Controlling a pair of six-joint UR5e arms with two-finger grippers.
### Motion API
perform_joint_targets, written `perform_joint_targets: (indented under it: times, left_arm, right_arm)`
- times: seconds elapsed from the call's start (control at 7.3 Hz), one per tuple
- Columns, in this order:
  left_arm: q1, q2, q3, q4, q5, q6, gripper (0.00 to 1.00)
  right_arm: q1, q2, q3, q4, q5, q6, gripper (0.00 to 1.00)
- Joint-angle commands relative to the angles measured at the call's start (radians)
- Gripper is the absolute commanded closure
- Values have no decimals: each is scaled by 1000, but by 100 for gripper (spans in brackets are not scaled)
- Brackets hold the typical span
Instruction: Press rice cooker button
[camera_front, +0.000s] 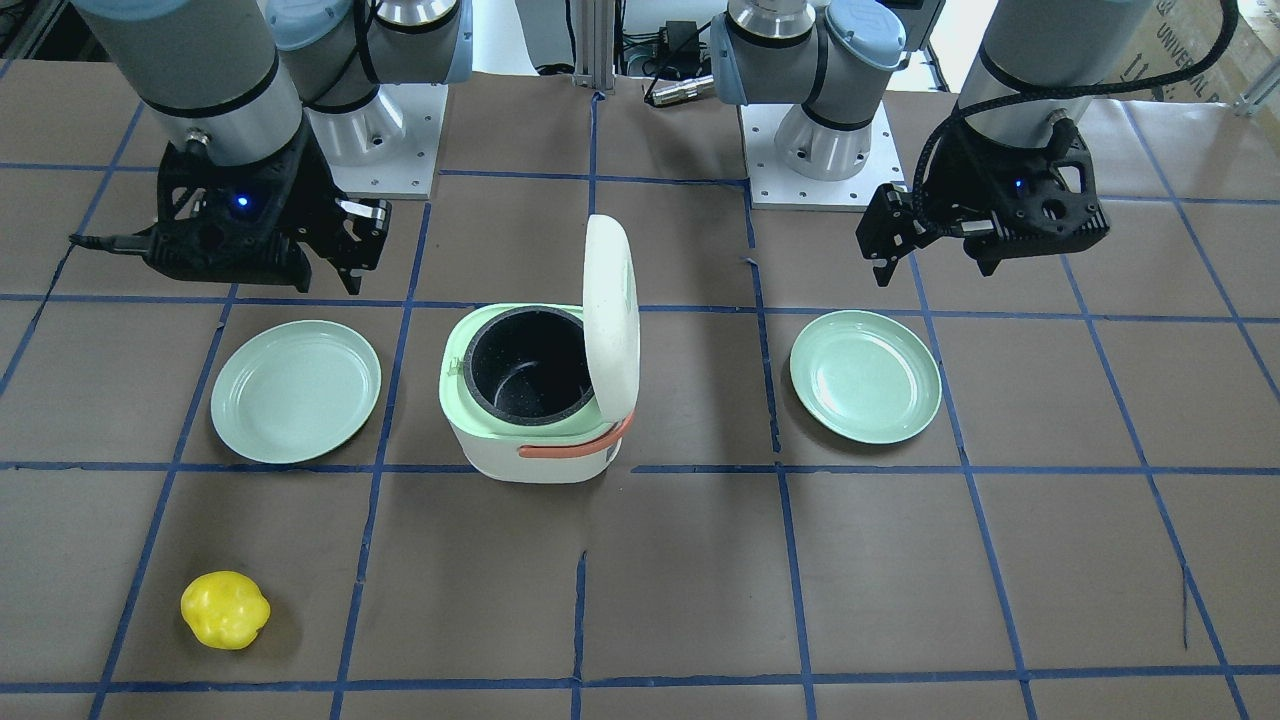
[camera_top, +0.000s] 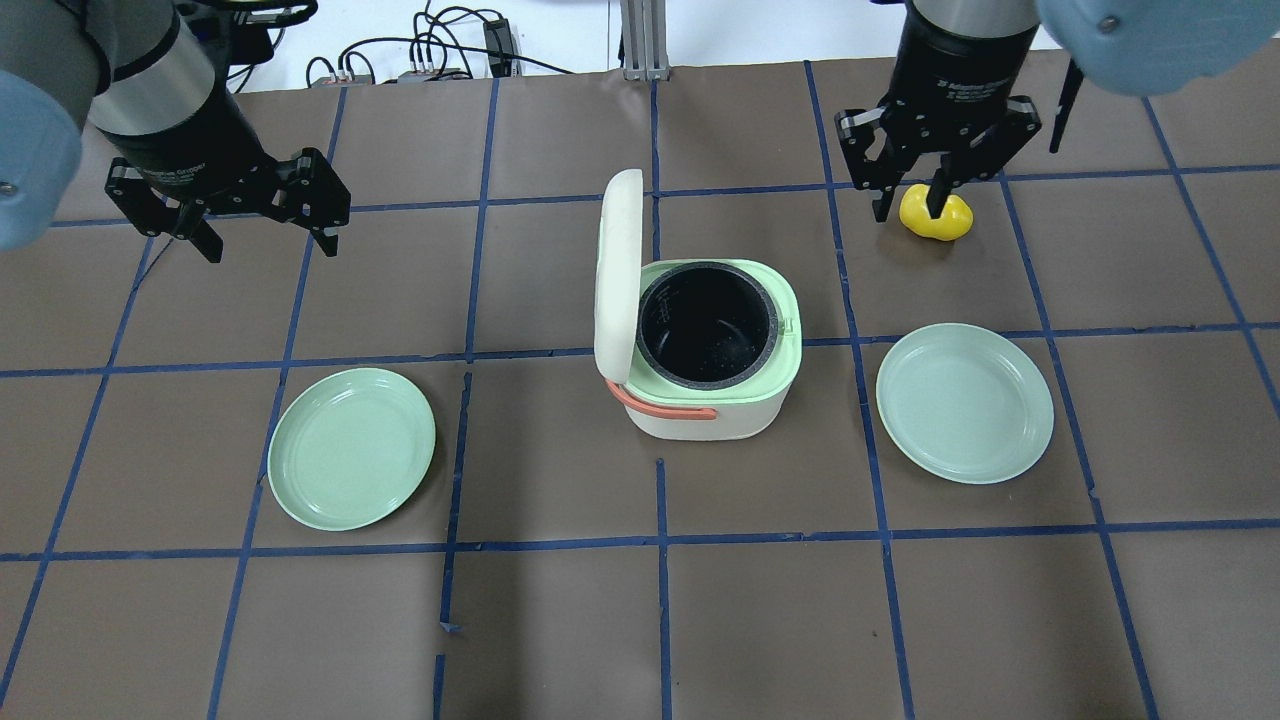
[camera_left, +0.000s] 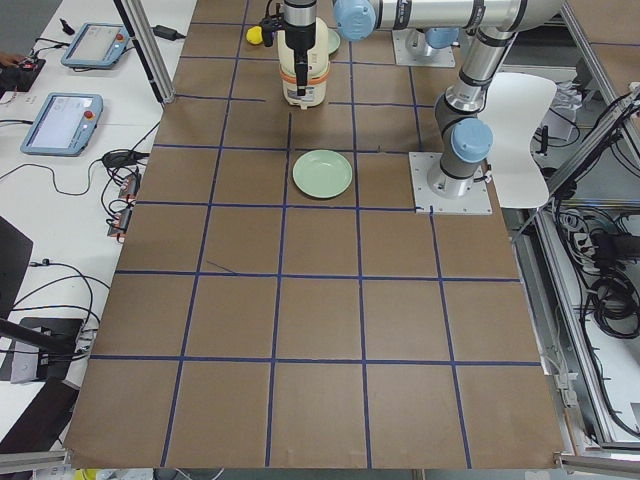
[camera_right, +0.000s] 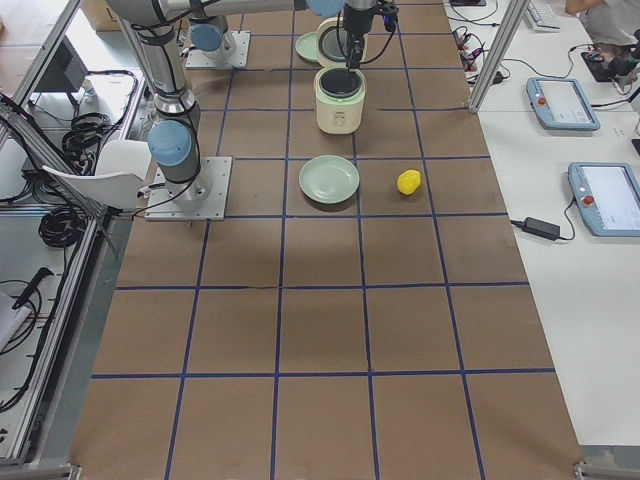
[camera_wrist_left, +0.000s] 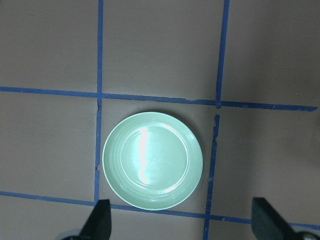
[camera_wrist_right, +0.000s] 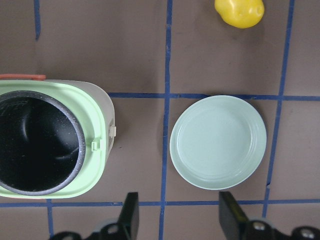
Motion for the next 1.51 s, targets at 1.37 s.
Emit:
perform_joint_targets:
  times: [1.37]
  left_arm:
    - [0, 0, 0, 0, 0, 0, 0]
  right_arm:
    - [-22, -29, 57, -107, 68, 35, 0]
